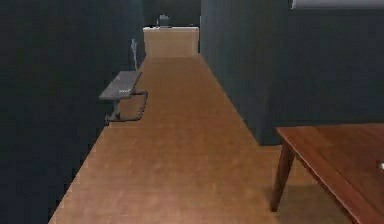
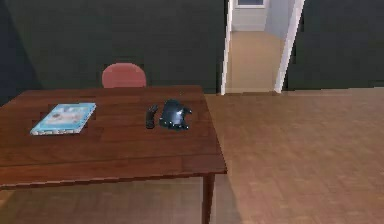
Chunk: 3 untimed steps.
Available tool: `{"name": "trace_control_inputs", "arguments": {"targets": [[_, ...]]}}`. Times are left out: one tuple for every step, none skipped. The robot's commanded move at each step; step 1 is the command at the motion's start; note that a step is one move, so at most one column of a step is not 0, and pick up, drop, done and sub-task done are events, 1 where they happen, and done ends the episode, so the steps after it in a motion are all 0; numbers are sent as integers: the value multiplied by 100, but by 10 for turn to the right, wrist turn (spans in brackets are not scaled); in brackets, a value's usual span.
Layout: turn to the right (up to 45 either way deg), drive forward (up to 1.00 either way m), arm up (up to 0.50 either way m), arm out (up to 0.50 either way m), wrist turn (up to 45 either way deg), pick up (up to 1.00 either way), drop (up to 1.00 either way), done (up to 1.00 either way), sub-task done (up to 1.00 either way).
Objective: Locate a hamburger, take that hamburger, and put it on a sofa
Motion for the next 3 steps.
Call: {"name": "trace_control_inputs", "arguments": {"targets": [[0,100,0,0,0,0,0,0,0],[0,100,0,0,0,0,0,0,0],[-60,0,0,0,0,0,0,0,0]]}}
